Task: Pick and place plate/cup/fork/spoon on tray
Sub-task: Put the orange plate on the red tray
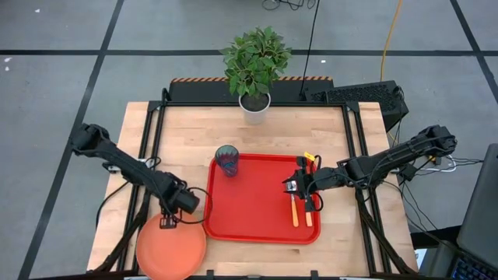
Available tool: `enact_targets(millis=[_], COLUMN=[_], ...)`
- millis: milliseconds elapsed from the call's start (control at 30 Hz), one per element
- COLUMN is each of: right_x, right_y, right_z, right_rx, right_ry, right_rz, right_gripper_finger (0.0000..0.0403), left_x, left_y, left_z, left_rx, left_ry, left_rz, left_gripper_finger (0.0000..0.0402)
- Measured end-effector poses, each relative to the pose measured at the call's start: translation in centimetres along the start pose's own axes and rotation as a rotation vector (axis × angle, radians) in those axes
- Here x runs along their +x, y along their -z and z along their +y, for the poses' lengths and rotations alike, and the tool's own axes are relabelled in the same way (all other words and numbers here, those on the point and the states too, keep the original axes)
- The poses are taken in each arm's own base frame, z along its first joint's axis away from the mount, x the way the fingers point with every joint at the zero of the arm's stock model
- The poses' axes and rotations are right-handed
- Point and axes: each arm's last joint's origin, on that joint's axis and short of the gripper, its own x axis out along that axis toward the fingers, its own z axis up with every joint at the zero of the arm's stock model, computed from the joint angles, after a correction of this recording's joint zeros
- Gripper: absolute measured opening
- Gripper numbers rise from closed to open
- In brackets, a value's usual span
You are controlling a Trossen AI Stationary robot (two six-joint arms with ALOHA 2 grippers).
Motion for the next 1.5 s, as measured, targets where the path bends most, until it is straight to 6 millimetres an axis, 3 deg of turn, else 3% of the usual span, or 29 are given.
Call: enact_targets(millis=[367, 633, 833, 967, 1200, 1500], right_x=[0.0, 0.1, 0.6, 0.8, 0.9, 0.9], right_y=[0.0, 0.1, 2.2, 3.5, 3.2, 3.0], right_z=[0.0, 0.0, 0.2, 0.2, -0.3, -0.3], right_rx=[-0.026, -0.036, -0.053, -0.124, -0.156, -0.187], right_ry=[0.002, 0.0, -0.002, 0.054, 0.16, 0.158], right_rz=[0.0, -0.007, 0.013, 0.056, 0.035, 0.019], right_gripper_finger=[0.0134, 0.0134, 0.0134, 0.0134, 0.0134, 0.0134], left_x=[-3.8, -4.7, -5.7, -5.6, -5.7, -4.5], left_y=[0.2, -1.5, -3.2, -3.5, -3.8, -6.7], left_z=[0.9, 2.9, 3.1, 3.2, 3.2, 2.8], left_rx=[-0.061, -0.402, -0.547, -0.655, -0.812, -0.908], left_ry=[0.116, 0.178, 0.326, 0.358, 0.376, 0.426], left_rz=[-0.175, -0.259, -0.383, -0.364, -0.391, -0.457], left_gripper_finger=[0.0005, 0.0005, 0.0005, 0.0005, 0.0005, 0.0005])
